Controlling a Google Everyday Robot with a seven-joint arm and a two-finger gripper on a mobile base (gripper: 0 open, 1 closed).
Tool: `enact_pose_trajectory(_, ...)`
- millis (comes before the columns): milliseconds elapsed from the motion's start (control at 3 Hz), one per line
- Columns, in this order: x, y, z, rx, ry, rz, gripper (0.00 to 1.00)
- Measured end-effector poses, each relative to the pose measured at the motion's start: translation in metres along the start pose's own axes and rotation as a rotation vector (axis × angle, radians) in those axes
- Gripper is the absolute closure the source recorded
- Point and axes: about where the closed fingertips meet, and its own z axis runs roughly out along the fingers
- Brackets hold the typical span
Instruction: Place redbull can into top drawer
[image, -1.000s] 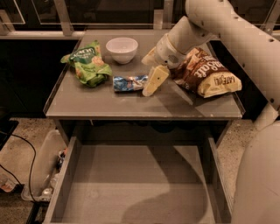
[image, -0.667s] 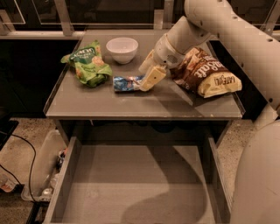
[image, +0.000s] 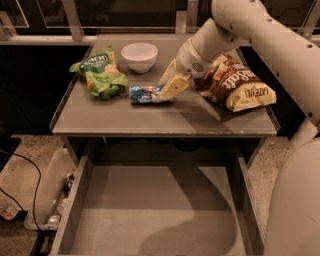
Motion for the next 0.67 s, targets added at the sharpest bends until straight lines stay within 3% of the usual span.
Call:
enact_pose_trajectory(333,0.0,0.0,0.0,0.0,0.0,0.0,1.0)
enact_pose_trajectory(667,0.0,0.0,0.0001,0.0,0.0,0.0,0.81)
